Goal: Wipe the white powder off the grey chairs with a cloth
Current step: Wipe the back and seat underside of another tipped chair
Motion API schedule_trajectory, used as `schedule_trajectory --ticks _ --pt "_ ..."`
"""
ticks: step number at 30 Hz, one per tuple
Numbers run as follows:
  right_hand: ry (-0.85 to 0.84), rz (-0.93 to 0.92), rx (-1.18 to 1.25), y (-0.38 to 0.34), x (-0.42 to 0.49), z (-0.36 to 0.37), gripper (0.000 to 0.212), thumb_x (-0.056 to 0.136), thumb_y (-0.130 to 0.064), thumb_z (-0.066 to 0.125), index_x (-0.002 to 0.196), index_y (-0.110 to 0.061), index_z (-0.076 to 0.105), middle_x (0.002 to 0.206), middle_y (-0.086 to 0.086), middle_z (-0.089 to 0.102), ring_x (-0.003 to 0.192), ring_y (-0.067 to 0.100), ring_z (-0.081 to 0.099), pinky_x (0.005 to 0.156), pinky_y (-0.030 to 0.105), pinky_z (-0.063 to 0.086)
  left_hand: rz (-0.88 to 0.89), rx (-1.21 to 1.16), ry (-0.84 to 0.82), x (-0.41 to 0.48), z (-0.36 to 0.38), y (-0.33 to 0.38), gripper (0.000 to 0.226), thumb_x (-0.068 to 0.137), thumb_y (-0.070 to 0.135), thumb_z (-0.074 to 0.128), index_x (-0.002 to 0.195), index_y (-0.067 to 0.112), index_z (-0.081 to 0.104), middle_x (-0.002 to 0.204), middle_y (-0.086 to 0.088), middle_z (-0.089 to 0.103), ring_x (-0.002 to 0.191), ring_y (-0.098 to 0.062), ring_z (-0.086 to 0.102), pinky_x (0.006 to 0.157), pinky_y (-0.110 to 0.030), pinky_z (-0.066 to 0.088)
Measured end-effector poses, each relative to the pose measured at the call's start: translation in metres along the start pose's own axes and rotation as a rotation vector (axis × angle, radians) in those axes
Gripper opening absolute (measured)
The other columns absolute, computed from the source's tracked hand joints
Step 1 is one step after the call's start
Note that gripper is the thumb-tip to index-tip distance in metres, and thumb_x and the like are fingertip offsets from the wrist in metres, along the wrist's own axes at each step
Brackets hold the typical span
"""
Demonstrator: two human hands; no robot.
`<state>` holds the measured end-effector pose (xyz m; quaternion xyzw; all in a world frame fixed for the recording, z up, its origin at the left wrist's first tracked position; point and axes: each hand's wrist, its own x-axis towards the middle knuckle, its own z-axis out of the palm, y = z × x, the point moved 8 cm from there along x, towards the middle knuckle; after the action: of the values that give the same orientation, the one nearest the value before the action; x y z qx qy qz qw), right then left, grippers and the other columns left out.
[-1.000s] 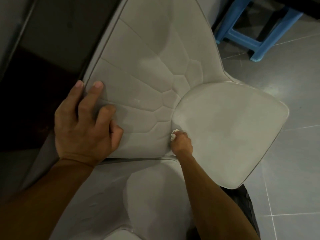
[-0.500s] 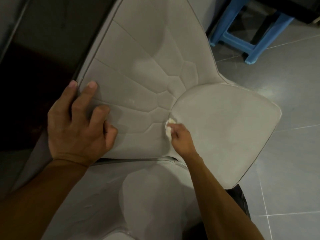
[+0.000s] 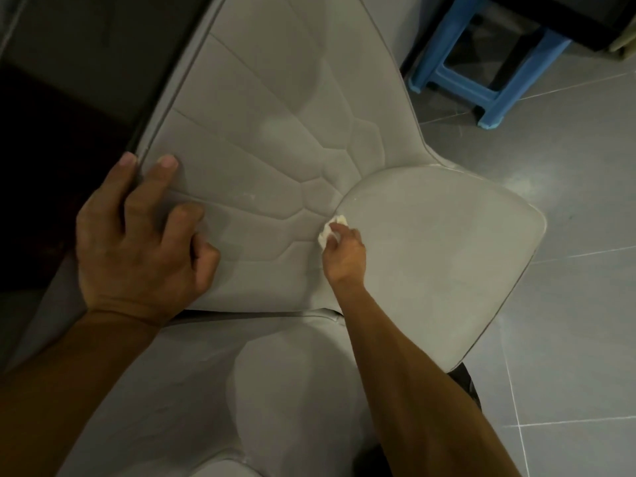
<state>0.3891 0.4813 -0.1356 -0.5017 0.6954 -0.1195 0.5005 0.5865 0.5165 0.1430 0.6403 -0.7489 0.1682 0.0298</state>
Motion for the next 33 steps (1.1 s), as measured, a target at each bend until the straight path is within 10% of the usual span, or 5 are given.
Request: schedule_trajectory --ticks 5,11,17,26,33 --pt "0.213 -0.229 0.166 -0.053 0.01 -0.008 0.03 0.101 -0.018 0.052 0.129 -0.015 0.063 0.122 0.011 0.059 0.107 0.025 0.057 0.096 0.03 0.043 -0.012 -0.03 0.019 0.002 -0.007 0.003 0.02 0.089 0.021 0.056 0.102 0.006 0.056 0.146 -0.018 0.04 0.127 -0.055 0.049 0.102 -0.062 0.043" --pt "-0.08 0.091 -0.128 0.008 0.056 0.016 0.037 0.097 -0.016 0.055 0.133 -0.019 0.061 0.128 0.014 0.057 0.116 0.036 0.058 0.102 0.037 0.045 -0.011 0.0 0.003 0.002 -0.005 0.0 0.021 0.089 0.023 0.054 0.1 0.005 0.057 0.147 -0.018 0.039 0.127 -0.057 0.049 0.105 -0.061 0.041" --pt "0.206 -0.212 0.082 -0.027 0.054 -0.007 0.036 0.098 -0.004 0.049 0.129 -0.012 0.065 0.115 0.017 0.059 0.098 0.035 0.059 0.093 0.04 0.048 0.0 0.013 0.024 0.004 -0.009 0.003 0.022 0.087 0.022 0.057 0.099 0.004 0.058 0.148 -0.018 0.039 0.129 -0.056 0.045 0.111 -0.056 0.037" --pt "-0.13 0.187 -0.14 0.027 0.093 0.018 0.031 0.097 -0.022 0.055 0.124 -0.013 0.067 0.13 0.013 0.063 0.121 0.032 0.059 0.103 0.03 0.043 0.039 0.065 -0.014 -0.001 0.0 -0.001 0.027 0.085 0.023 0.059 0.102 0.003 0.057 0.139 -0.03 0.054 0.125 -0.059 0.05 0.115 -0.056 0.031" --pt "0.331 -0.195 0.109 -0.034 0.055 -0.033 0.034 0.1 -0.014 0.051 0.131 -0.012 0.064 0.114 0.014 0.059 0.103 0.027 0.058 0.094 0.029 0.044 0.033 0.06 -0.037 -0.001 0.001 -0.001 0.03 0.084 0.025 0.061 0.105 0.004 0.055 0.137 -0.028 0.055 0.126 -0.057 0.051 0.113 -0.056 0.035"
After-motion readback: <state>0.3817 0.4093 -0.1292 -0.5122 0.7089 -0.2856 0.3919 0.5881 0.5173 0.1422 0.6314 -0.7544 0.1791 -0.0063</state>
